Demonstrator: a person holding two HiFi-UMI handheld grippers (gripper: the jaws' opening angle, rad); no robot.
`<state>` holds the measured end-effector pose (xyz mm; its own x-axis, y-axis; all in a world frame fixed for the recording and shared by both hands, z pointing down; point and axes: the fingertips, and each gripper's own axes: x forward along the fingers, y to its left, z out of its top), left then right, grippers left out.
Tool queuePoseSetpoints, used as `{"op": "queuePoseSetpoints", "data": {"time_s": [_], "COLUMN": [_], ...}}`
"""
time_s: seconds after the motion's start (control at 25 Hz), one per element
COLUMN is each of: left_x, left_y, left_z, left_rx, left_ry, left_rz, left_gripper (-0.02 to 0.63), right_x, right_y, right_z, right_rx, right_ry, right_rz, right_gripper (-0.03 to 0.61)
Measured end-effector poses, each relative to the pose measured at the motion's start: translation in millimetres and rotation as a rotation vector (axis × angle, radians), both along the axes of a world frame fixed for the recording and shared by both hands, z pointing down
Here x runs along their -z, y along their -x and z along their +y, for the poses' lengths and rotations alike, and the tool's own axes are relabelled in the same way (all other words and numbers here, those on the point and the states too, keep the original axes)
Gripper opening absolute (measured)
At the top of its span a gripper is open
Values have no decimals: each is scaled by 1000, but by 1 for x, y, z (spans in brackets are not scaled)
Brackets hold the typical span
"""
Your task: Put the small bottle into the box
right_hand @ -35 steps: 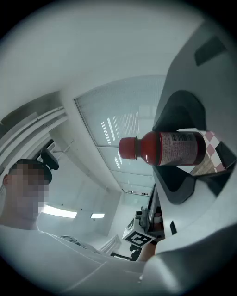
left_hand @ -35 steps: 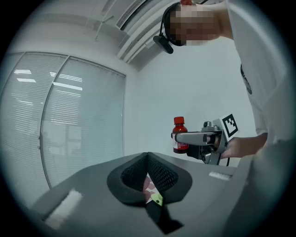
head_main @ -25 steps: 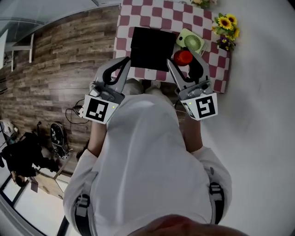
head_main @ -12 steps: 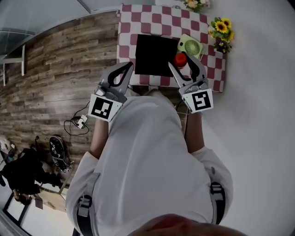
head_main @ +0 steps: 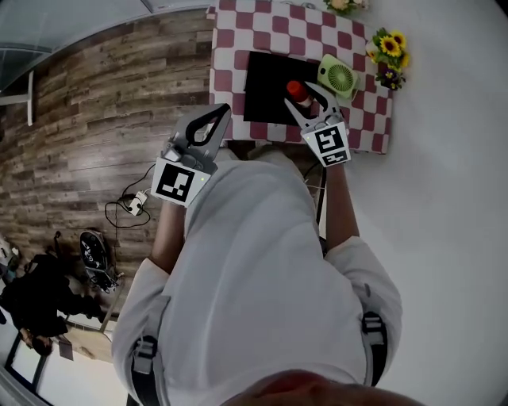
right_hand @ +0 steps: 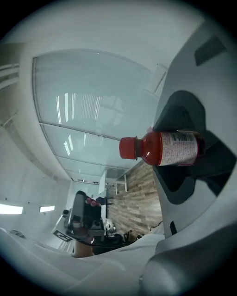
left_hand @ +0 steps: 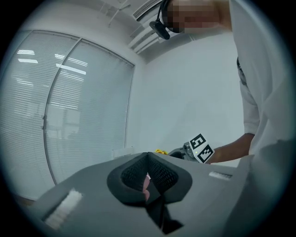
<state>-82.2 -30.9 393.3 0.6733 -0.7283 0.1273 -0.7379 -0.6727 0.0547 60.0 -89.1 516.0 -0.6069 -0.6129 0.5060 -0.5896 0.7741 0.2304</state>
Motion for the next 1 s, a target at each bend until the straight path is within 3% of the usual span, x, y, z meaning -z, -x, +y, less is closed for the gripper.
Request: {"op": "queuePoseSetpoints", "data": {"time_s": [0.24, 0.48, 1.0], "left_x": [-3, -6, -10], "left_y": [19, 31, 37], "left_z": [4, 5, 8], "left_rx": [63, 129, 205], "left_ry": [10, 13, 21], "left_rz": [10, 14, 3], "left_gripper": [2, 2, 2], "right_x": [-68, -137, -234], "right_y": [3, 5, 6], "right_z": [-2, 1, 19], "right_rx": [55, 114, 289], "right_ry": [113, 266, 425], "right_rz": [145, 224, 486], "right_gripper": [222, 222, 224]}}
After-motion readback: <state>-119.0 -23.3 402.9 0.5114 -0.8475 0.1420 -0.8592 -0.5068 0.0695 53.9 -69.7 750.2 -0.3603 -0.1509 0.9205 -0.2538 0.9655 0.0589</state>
